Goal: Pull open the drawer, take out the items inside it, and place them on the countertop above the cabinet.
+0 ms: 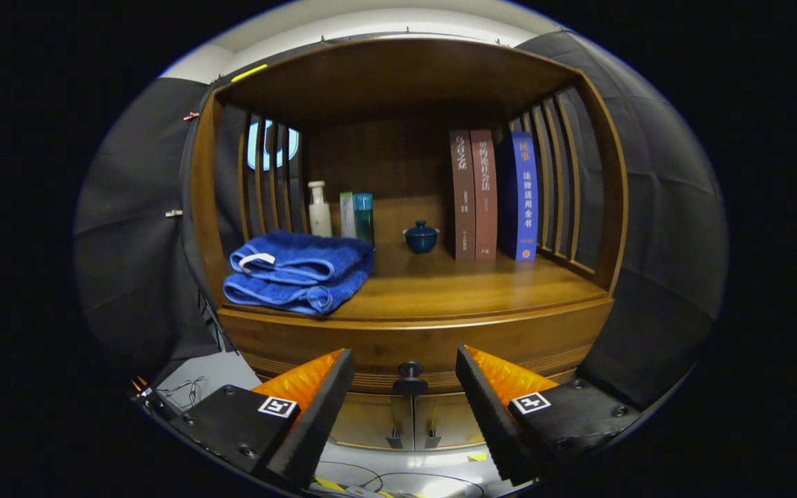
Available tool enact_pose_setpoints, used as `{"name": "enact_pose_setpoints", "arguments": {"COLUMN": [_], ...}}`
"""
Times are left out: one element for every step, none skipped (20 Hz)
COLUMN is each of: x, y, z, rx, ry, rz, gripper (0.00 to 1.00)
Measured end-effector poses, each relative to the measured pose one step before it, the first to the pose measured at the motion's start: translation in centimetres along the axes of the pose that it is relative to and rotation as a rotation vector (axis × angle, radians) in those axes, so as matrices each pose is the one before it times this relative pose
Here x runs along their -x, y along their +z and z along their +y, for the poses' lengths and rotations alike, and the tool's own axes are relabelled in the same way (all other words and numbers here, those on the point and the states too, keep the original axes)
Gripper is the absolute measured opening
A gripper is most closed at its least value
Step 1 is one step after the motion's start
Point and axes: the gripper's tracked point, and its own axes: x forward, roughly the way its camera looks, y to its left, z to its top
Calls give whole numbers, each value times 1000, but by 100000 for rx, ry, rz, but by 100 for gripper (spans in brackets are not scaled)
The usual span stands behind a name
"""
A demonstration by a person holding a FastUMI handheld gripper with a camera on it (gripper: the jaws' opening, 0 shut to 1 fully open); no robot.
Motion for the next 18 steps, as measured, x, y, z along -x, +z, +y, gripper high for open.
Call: {"name": "enact_pose_setpoints", "arguments": {"x": [-818,-757,-756,-627,-483,-978,-265,-634,-309,-506,-399,-226,13,-228,190,-13,-280,424], "y": [-635,-644,-806,-516,-638,-611,-482,-507,-379,-480,-392,-110,-195,65,-47,-14,-138,49], "z": [-42,142,-57,-65,-154,-327,-196,-107,-180,-119,-90,-84,-67,46,10,-2,-18,101], "rx": [-653,-671,-337,-270,-60,307,273,-56,126,13,-46,-119,387,686,1147,936,193,530], "ry": [-28,262,-250,76,-894,-1584,-735,-463,-919,-576,-387,-88,-293,370,-139,74,146,186], "rz": [1074,904,1432,1337,1571,1791,1481,1221,1422,1497,1268,1033,432,1,255,313,-297,1021], "gripper": [96,96,93,92,92,84,75,72,69,69,69,69,63,56,50,45,45,41]}}
